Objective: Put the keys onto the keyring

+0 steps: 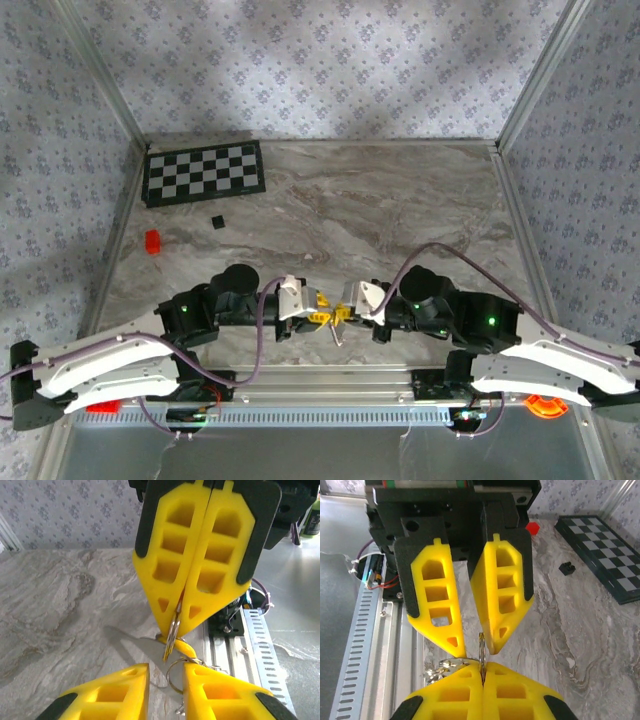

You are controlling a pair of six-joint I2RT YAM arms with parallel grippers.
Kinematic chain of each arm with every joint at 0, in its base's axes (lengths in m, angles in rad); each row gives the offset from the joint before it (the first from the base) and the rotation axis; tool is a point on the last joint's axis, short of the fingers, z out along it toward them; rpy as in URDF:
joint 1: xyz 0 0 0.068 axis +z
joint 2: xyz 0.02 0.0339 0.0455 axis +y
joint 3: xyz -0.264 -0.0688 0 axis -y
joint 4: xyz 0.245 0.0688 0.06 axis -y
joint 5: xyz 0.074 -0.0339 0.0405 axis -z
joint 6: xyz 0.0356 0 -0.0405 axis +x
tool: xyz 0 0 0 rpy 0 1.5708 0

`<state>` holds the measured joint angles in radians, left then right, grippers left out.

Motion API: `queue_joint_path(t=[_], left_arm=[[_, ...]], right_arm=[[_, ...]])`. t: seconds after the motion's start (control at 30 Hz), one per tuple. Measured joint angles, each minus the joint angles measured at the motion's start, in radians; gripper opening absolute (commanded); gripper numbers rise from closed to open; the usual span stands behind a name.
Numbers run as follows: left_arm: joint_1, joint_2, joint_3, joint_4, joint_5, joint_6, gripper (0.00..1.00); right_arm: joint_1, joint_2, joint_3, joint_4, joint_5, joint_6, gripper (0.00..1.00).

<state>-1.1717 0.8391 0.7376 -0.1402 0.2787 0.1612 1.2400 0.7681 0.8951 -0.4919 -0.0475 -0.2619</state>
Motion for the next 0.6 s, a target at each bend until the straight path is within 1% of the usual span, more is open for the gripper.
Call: queue_joint_path(t=[0.1,0.2,0.27,0.37,0.6], left_arm=[[0.0,-0.001,0.005,-0.023,-0.01,0.004,0.16],[0.0,-0.01,0.005,-0.035,-0.016,0.004,0.15],[0.0,-0.025,0.005,-0.041,-0.018,0.004,0.17],[0.0,-0.047,0.005,-0.044,-0.018,0.006,0.23],[0.0,-0.079,0.005,-0.045,-0.03,0.011,0.24]], right_arm=[[0.004,0.026,0.0,-0.004,0.011,-0.002,0.0],[0.01,0.035,0.0,-0.006,0.011,-0.002,0.0],[0.012,0.033,0.0,-0.006,0.01,-0.002,0.0],[0.013,0.033,0.0,-0.006,0.008,-0.005,0.0],[0.013,0.033,0.0,-0.006,0.003,-0.009,0.0]])
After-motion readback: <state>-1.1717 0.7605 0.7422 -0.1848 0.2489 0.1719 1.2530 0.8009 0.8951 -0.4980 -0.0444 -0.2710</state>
